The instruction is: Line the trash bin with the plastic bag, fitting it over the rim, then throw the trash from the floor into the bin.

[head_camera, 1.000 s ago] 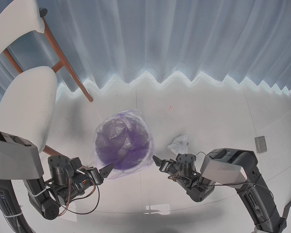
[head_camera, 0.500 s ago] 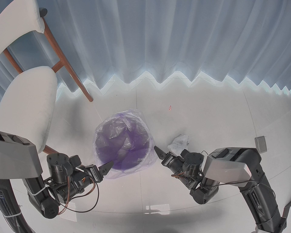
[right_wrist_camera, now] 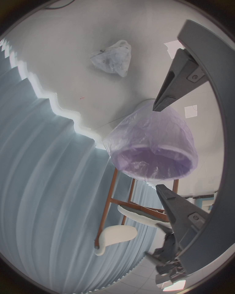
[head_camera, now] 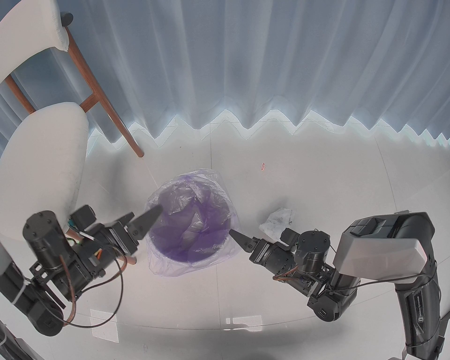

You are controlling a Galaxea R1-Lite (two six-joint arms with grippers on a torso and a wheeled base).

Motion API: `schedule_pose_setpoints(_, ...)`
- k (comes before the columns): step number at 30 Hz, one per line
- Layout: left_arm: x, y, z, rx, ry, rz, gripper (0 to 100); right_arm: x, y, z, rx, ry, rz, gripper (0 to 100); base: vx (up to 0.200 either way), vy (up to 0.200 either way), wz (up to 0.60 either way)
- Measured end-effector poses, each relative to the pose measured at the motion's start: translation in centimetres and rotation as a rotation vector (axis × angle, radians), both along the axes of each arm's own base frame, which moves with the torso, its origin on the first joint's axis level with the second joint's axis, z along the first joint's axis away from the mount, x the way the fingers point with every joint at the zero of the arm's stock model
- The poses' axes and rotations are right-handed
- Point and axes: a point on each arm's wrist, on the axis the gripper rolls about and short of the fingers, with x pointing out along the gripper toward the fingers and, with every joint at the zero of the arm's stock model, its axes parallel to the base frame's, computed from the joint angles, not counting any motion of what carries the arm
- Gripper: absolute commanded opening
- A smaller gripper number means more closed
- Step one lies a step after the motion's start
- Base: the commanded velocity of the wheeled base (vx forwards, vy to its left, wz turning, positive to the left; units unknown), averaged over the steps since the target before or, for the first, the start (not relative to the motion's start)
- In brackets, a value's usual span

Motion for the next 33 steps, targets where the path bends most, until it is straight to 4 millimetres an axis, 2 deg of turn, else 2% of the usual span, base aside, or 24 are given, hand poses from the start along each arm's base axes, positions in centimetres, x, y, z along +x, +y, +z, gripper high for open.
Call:
schedule_pose_setpoints(3,-1.3,0.2,3.4,-0.052,-0.134,-0.037,100,-0.8,0.1,1.1,-0.021,-0.023,0.021,100,0.0,0.0,0.0)
schedule_pose_setpoints(4,-1.5,0.3,3.9,-0.06,-0.156,-0.042,100,-0.9,0.1,1.4,-0.021,-0.029,0.023,100,0.0,0.0,0.0)
schedule_pose_setpoints(8,-2.5,0.5,7.3,-0.108,-0.283,-0.066,100,-2.0,-0.1,4.3,-0.005,-0.084,0.043,100,0.0,0.0,0.0)
schedule_pose_setpoints(14,-4.0,0.8,10.4,-0.135,-0.399,-0.113,100,-3.7,-0.9,7.4,-0.082,-0.057,0.063,100,0.0,0.0,0.0)
schedule_pose_setpoints(20,-6.1,1.6,12.4,-0.116,-0.492,-0.187,100,-3.6,-3.3,8.5,-0.208,-0.08,0.004,100,0.0,0.0,0.0)
schedule_pose_setpoints(26,-7.7,2.5,13.5,-0.098,-0.496,-0.202,100,-2.6,-5.1,7.6,-0.376,-0.116,-0.097,100,0.0,0.0,0.0)
schedule_pose_setpoints(33,-9.2,3.0,13.5,-0.061,-0.443,-0.261,100,-0.4,-5.5,3.9,-0.512,-0.07,-0.181,100,0.0,0.0,0.0)
